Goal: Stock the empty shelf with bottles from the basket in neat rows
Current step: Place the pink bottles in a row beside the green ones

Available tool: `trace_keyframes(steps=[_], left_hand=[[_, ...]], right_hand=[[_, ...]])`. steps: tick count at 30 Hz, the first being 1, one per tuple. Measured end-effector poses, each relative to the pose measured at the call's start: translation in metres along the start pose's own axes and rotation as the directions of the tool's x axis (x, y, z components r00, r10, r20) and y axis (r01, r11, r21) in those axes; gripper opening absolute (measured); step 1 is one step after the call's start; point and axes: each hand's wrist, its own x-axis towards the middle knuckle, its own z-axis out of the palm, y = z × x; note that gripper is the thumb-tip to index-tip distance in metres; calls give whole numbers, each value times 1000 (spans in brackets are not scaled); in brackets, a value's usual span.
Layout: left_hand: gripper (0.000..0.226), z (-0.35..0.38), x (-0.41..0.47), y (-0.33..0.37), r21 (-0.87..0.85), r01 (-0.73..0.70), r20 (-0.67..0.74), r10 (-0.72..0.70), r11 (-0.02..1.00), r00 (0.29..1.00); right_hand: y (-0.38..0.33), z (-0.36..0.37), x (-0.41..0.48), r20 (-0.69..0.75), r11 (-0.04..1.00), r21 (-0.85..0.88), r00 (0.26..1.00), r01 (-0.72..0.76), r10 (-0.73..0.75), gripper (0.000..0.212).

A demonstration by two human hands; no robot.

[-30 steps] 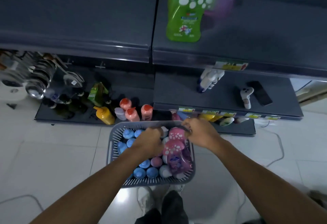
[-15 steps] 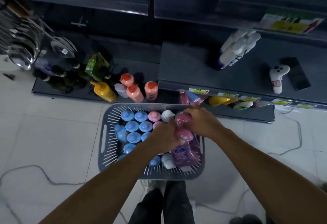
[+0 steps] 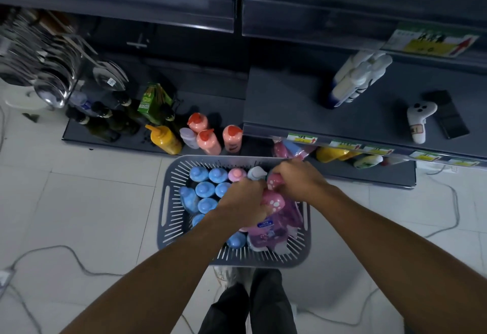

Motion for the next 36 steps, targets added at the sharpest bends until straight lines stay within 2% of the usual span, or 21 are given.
trace_keyframes(steps=[3, 9, 15, 20, 29, 36], left_hand=[[56, -21, -8, -1, 70, 10, -2, -10, 998, 1000], [43, -69, -30, 7, 136, -16, -52, 23, 991, 998], [40, -120, -57, 31, 220, -55, -144, 89, 974, 986], [40, -174, -80, 59, 293, -56, -195, 117, 954, 974], [46, -258, -119, 126, 383, -165, -298, 290, 909, 909], [44, -297, -137, 171, 443, -213, -340, 383, 871, 859]], right_hand=[[-5, -9, -12, -47, 998, -61, 999, 7, -10, 11], [-16, -46, -46, -213, 994, -101, 974, 52, -72, 23], [-30, -94, -85, -301, 989, -119, 946, 90, -123, 34], [-34, -138, -132, -382, 984, -140, 910, 113, -159, 55], [-32, -223, -220, -520, 986, -147, 842, 76, -143, 53], [-20, -271, -267, -611, 991, -130, 785, 31, -105, 51]])
